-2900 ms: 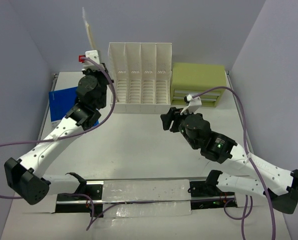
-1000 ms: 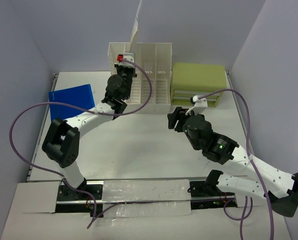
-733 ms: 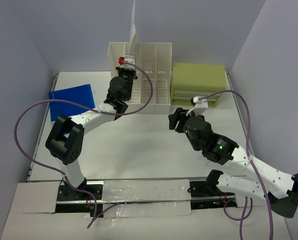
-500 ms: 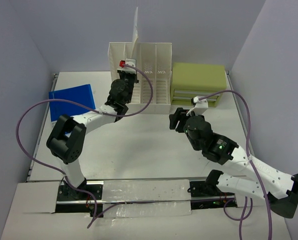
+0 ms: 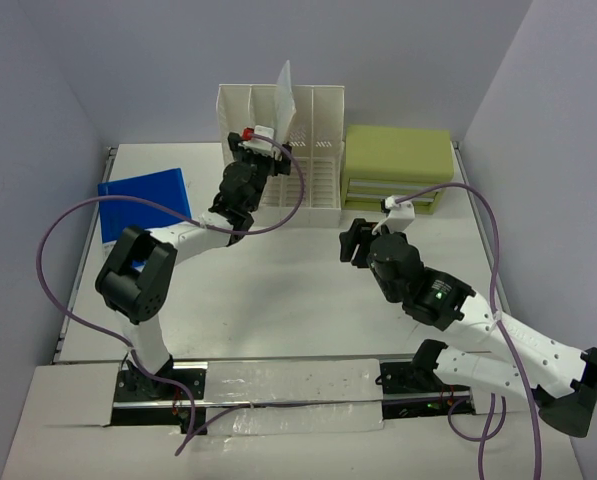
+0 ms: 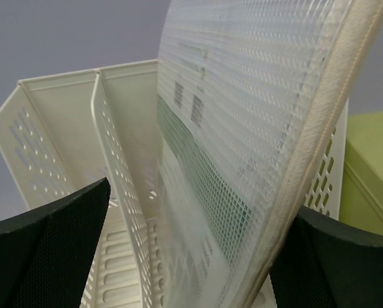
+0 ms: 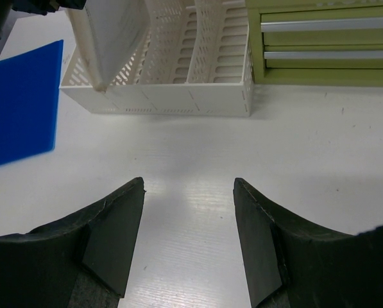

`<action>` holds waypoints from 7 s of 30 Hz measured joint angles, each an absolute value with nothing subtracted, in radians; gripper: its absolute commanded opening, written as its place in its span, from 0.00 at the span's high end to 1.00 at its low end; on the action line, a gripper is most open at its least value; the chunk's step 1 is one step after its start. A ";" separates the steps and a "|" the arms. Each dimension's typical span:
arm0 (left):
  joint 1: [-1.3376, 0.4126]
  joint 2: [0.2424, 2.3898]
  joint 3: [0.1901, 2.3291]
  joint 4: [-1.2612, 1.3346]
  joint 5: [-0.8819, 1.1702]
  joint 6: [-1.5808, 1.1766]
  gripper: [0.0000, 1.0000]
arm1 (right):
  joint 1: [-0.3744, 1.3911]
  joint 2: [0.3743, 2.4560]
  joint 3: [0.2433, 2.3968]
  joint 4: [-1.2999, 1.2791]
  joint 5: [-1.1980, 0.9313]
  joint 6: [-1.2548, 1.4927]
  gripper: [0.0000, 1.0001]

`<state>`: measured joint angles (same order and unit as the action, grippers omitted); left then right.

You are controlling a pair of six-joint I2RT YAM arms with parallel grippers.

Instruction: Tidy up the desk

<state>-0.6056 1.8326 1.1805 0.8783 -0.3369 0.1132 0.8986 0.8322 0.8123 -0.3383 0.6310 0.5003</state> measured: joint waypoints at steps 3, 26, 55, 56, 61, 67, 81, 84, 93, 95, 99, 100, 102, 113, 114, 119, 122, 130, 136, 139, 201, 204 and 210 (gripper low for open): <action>-0.606 1.827 1.181 0.834 -0.315 0.095 0.46 | 0.899 0.832 0.808 -0.339 0.628 0.500 0.35; -0.613 1.965 1.504 0.756 -0.461 0.232 1.00 | 0.886 0.756 0.792 -0.363 0.646 0.497 0.34; -0.675 2.092 1.329 1.239 -0.559 0.340 0.89 | 0.879 0.753 0.777 -0.371 0.647 0.482 0.34; -0.675 2.092 1.314 1.243 -0.559 0.331 0.73 | 0.878 0.750 0.777 -0.371 0.647 0.482 0.34; -0.686 2.088 1.234 1.262 -0.561 0.306 0.06 | 0.878 0.735 0.775 -0.372 0.646 0.482 0.34; -0.699 1.977 1.211 1.084 -0.568 0.246 0.01 | 0.876 0.736 0.775 -0.371 0.627 0.494 0.34; -0.505 1.360 1.445 0.020 -0.312 0.078 0.01 | 0.876 0.829 0.745 -0.357 0.480 0.527 0.34; -0.411 1.224 1.408 -0.117 -0.305 0.090 0.01 | 0.876 0.854 0.720 -0.347 0.446 0.527 0.34; -0.140 0.890 1.126 -0.498 -0.289 0.152 0.01 | 0.876 0.879 0.664 -0.249 0.320 0.527 0.34; -0.064 0.871 1.067 -0.566 -0.268 0.159 0.01 | 0.876 0.879 0.651 -0.222 0.294 0.527 0.34; 0.127 0.909 0.963 -0.681 -0.187 0.190 0.01 | 0.876 0.900 0.641 -0.176 0.260 0.527 0.35; 0.178 0.933 0.942 -0.699 -0.157 0.202 0.01 | 0.876 0.910 0.641 -0.163 0.253 0.527 0.35; 0.281 0.978 0.908 -0.729 -0.098 0.231 0.01 | 0.875 0.942 0.641 -0.131 0.238 0.527 0.35; 0.556 1.206 0.841 -0.673 0.009 0.324 0.23 | 0.879 1.268 0.738 0.006 0.120 0.494 0.37; 0.557 1.207 0.823 -0.648 -0.001 0.329 0.27 | 0.880 1.284 0.748 0.016 0.112 0.488 0.37; 0.547 1.184 0.718 -0.493 -0.055 0.384 0.34 | 0.882 1.355 0.775 0.077 0.076 0.468 0.37; 0.495 1.157 0.644 -0.363 -0.126 0.468 0.37 | 0.884 1.392 0.778 0.092 0.055 0.460 0.37; 0.356 1.160 0.407 0.028 -0.269 0.833 0.58 | 0.884 1.475 0.820 0.084 0.030 0.452 0.37; 0.355 1.222 0.395 0.099 -0.276 0.960 0.56 | 0.884 1.500 0.878 0.081 0.017 0.453 0.37; 0.352 1.222 0.395 0.137 -0.253 0.979 0.56 | 0.885 1.509 0.905 0.080 0.014 0.455 0.37; 0.244 1.804 0.378 1.144 -0.338 1.145 0.97 | 0.886 1.559 1.006 -0.043 0.067 0.417 0.37; 0.244 1.823 0.398 1.162 -0.333 1.149 1.00 | 0.886 1.561 1.010 -0.047 0.068 0.411 0.37; 0.243 1.869 0.432 1.202 -0.333 1.168 1.00 | 0.886 1.566 1.010 -0.049 0.074 0.403 0.37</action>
<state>0.2428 1.8690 0.4323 1.2017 -0.3330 1.1678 0.8860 1.5662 1.0103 -0.0486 0.0743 0.4027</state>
